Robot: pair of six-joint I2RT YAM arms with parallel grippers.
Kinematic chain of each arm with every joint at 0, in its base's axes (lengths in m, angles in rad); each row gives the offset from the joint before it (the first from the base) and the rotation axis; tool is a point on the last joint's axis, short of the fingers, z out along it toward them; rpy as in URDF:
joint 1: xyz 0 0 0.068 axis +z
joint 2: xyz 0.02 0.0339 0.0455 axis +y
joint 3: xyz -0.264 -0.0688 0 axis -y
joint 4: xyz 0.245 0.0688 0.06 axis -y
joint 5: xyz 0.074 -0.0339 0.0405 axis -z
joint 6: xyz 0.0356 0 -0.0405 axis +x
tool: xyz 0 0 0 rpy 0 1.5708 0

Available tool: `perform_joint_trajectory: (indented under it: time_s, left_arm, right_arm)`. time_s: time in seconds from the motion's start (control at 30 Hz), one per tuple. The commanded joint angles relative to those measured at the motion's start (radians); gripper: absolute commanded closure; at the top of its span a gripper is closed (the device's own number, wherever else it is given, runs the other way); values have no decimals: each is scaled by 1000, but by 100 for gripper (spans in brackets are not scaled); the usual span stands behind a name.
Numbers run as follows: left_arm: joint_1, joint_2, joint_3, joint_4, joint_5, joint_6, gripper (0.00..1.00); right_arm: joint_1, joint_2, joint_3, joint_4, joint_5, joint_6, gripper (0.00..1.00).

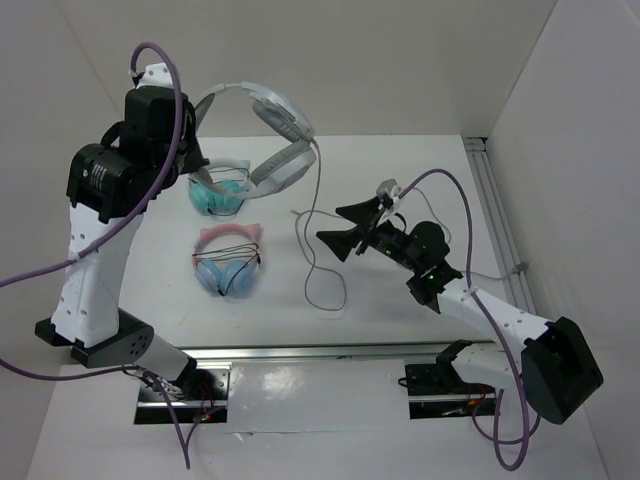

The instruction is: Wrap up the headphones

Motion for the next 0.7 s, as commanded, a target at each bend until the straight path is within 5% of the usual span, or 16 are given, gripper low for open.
perform_joint_trajectory:
  time_s: [0.0,0.4,0.67]
  left_arm:
    - [12,-5,18,127,70,-8,100]
    - [61,5,29,156,165,-40,100]
    - [120,-14,18,165,165,-58,100]
  right_arm:
    - [12,20,62,115,-54,-40,8]
    - [40,282,82,260,-101,3,15]
    - [69,334,22,297,-81,14,38]
